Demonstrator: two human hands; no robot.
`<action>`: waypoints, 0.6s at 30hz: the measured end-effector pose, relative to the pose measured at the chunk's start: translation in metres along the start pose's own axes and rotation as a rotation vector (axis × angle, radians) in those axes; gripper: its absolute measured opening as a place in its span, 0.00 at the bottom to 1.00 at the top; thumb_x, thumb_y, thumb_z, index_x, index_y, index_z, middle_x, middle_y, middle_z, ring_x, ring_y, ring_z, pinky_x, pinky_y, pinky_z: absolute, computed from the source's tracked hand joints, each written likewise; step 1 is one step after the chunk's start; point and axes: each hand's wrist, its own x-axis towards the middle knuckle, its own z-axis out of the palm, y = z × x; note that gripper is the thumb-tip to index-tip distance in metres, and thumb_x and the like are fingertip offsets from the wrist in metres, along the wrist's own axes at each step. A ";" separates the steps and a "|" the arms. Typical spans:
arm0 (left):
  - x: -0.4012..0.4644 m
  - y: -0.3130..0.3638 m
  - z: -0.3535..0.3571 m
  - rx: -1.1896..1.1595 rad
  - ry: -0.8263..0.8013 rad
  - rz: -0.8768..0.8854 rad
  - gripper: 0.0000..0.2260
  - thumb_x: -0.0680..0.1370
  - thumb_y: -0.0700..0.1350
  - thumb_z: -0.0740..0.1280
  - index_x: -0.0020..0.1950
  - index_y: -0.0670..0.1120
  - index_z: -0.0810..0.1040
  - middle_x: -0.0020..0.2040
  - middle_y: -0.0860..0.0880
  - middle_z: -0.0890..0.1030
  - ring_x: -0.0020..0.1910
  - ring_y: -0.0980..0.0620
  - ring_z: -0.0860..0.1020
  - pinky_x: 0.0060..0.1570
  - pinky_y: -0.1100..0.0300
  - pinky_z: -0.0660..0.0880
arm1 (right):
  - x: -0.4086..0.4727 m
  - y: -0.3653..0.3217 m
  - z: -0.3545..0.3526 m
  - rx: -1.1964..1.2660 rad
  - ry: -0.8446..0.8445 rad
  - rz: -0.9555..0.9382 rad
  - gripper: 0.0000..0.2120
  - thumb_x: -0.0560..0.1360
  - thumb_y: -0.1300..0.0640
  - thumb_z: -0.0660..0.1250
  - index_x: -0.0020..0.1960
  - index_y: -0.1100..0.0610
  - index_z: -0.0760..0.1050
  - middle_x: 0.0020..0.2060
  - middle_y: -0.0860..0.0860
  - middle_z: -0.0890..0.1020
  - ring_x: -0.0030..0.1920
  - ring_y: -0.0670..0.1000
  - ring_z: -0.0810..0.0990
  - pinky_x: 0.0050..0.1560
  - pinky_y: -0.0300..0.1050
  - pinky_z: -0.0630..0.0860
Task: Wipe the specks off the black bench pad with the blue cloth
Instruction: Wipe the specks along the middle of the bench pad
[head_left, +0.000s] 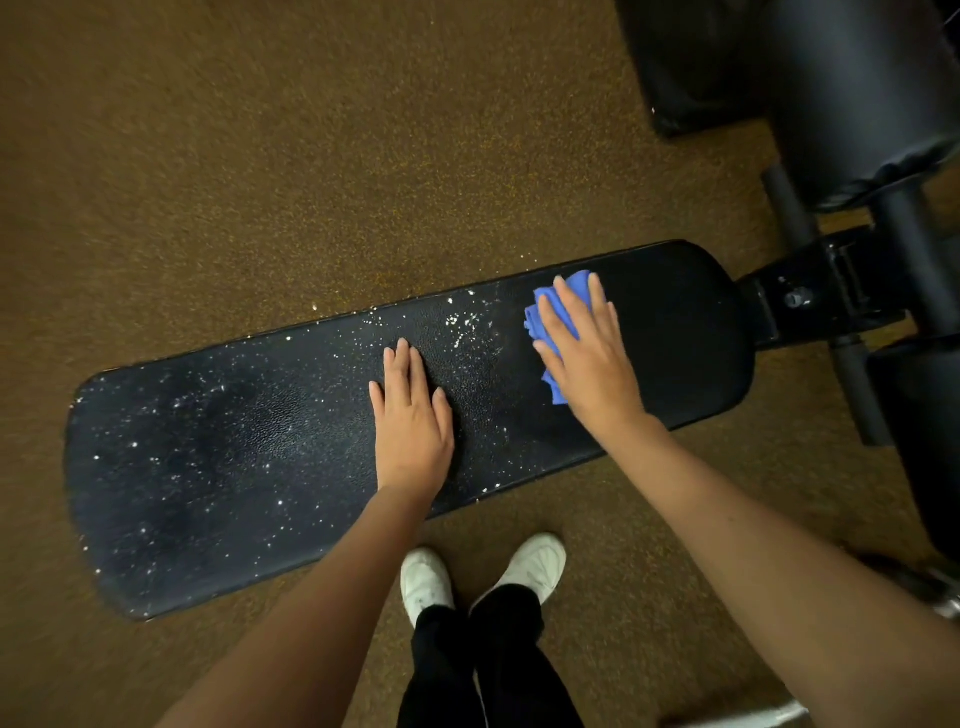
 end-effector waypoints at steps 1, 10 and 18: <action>0.000 0.000 0.002 0.018 0.002 -0.002 0.32 0.76 0.54 0.38 0.75 0.38 0.52 0.77 0.44 0.50 0.76 0.45 0.46 0.72 0.47 0.45 | 0.000 -0.007 0.003 0.016 0.022 0.014 0.23 0.77 0.49 0.56 0.67 0.59 0.71 0.67 0.59 0.71 0.70 0.68 0.61 0.67 0.65 0.62; -0.004 -0.006 0.004 0.082 -0.014 0.045 0.30 0.76 0.54 0.37 0.76 0.39 0.49 0.77 0.44 0.47 0.75 0.46 0.44 0.72 0.47 0.44 | -0.066 -0.001 0.000 -0.005 0.037 -0.087 0.37 0.62 0.69 0.75 0.69 0.59 0.68 0.69 0.59 0.69 0.71 0.67 0.59 0.66 0.65 0.63; -0.004 -0.009 0.006 0.066 0.008 0.073 0.30 0.77 0.53 0.39 0.75 0.39 0.51 0.77 0.43 0.48 0.76 0.45 0.45 0.72 0.46 0.45 | -0.073 -0.027 0.015 0.011 0.089 -0.002 0.36 0.65 0.68 0.73 0.70 0.62 0.66 0.70 0.60 0.66 0.72 0.67 0.56 0.69 0.62 0.57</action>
